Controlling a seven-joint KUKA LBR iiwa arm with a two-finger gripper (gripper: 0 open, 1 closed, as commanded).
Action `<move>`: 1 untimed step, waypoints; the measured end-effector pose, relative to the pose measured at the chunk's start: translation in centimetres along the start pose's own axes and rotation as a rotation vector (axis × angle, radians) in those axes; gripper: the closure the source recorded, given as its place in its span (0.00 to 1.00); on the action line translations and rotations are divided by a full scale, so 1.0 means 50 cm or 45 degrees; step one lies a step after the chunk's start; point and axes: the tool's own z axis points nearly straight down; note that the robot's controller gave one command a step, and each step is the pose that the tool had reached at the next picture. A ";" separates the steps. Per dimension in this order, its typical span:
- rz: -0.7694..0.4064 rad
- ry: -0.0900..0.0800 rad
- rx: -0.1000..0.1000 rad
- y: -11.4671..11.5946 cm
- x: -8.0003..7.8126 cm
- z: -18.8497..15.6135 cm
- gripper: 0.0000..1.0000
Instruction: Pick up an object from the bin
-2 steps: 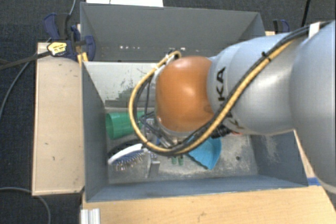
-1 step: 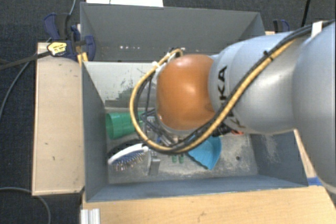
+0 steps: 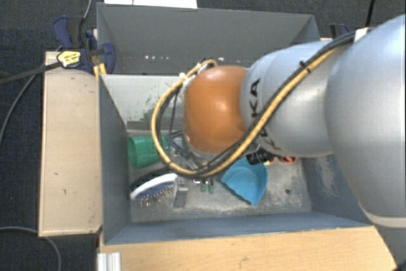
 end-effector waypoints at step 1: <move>-0.102 0.002 0.001 0.003 -0.028 0.070 0.00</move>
Offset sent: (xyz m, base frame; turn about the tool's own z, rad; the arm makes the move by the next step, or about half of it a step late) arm 0.0137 0.0227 -0.0741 -0.4371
